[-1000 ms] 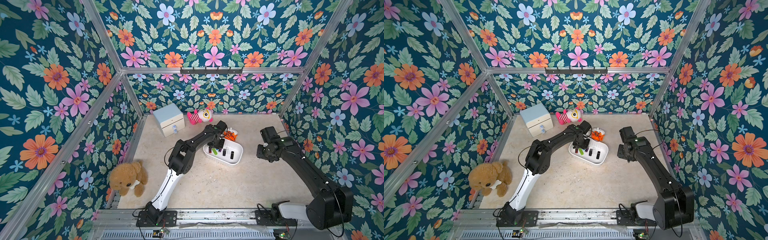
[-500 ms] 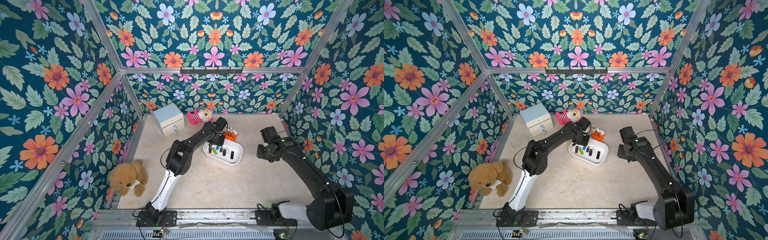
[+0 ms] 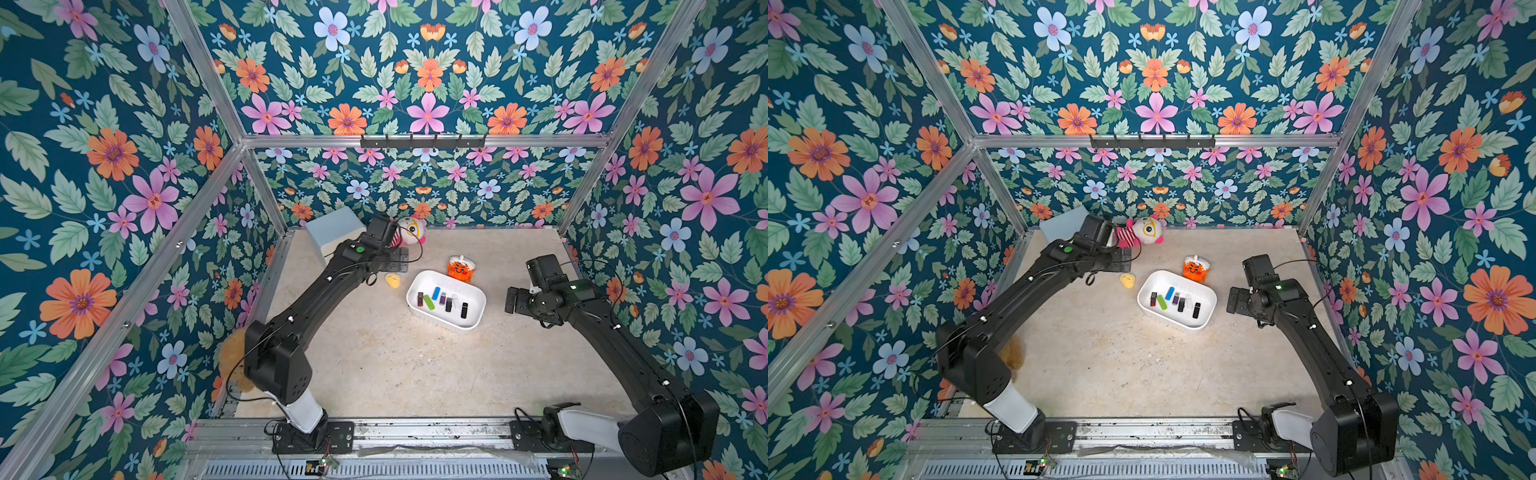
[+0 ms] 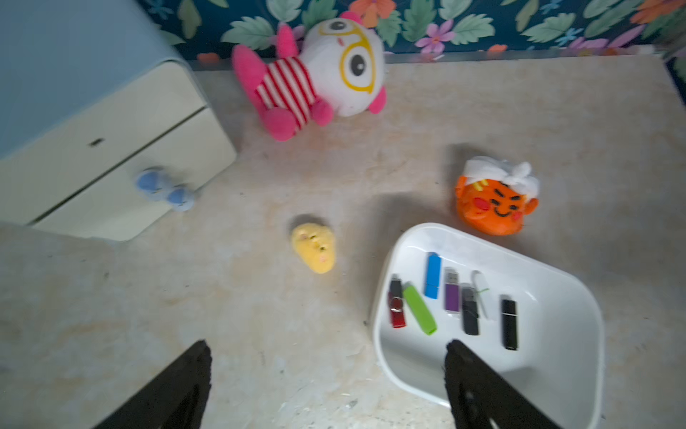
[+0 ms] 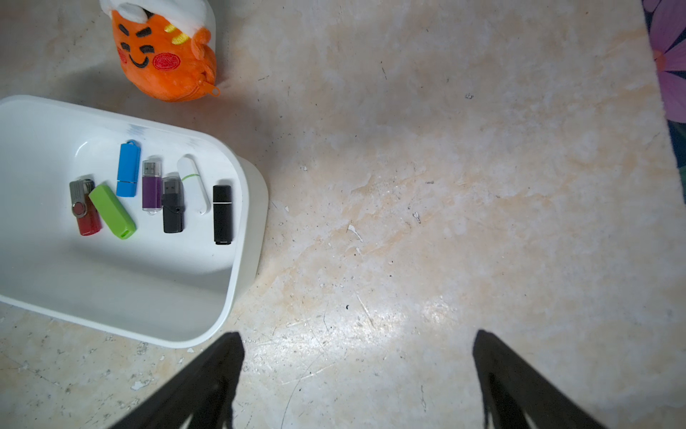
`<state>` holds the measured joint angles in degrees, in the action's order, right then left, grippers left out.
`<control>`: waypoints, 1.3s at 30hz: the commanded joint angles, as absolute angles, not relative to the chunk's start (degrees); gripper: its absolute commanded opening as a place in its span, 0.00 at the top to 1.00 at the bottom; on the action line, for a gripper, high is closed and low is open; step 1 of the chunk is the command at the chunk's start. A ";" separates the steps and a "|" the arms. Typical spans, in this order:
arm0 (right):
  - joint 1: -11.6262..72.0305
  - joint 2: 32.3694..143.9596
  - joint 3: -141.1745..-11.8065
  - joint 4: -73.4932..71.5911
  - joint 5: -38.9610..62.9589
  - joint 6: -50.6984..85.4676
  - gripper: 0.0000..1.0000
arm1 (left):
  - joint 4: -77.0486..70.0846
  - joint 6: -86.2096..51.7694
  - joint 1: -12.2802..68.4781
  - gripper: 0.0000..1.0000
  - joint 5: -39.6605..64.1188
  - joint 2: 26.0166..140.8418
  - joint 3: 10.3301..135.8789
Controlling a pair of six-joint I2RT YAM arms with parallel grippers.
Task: Put the usb flash drive into the storage box
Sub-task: Reset both arms
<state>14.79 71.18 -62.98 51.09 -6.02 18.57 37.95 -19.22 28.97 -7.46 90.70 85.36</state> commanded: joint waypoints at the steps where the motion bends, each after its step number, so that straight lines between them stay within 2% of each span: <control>1: 14.77 71.71 -62.08 48.35 -9.13 20.05 0.01 | 32.40 -17.81 24.18 0.01 -11.08 85.58 77.23; 5: 14.77 71.23 -59.51 44.41 -15.19 20.30 0.01 | 23.14 -15.81 16.26 0.01 -13.00 79.42 65.27; 8: 14.77 68.72 -54.72 37.36 -20.50 19.85 0.01 | 9.04 -15.18 12.23 0.01 -17.81 73.46 53.25; 13: 14.77 60.71 -41.18 16.59 -27.91 15.43 0.01 | -16.45 -6.80 11.68 0.01 -26.04 66.88 35.05; 18: 14.77 51.15 -28.27 -4.02 -32.77 5.98 0.01 | -33.00 0.21 11.43 0.01 -29.91 68.97 24.63; 22: 14.68 49.21 -23.42 -11.81 -33.74 2.40 0.01 | -49.72 1.54 11.29 0.01 -29.45 74.36 18.44; 25: 14.43 50.58 -19.31 -21.15 -35.15 -0.20 0.01 | -64.34 4.72 11.25 0.01 -27.68 81.46 14.73; 29: 13.12 53.09 -13.31 -34.80 -35.52 -3.05 0.01 | -75.47 5.42 10.94 0.01 -22.05 86.58 11.53; 31: 10.81 54.55 -10.49 -41.60 -32.31 -1.86 0.01 | -79.26 5.89 10.35 0.01 -21.54 88.89 11.50; 34: 7.06 60.19 -9.76 -46.96 -26.33 3.81 0.01 | -72.74 3.09 7.18 0.01 -15.14 87.73 12.98; 37: 7.08 71.39 -6.04 -66.31 -27.47 1.57 0.01 | -81.16 3.03 4.70 0.00 -10.56 93.56 12.57; 39: 7.03 80.59 -4.69 -78.82 -26.96 0.05 0.01 | -72.73 2.05 4.66 0.01 -9.23 90.66 13.82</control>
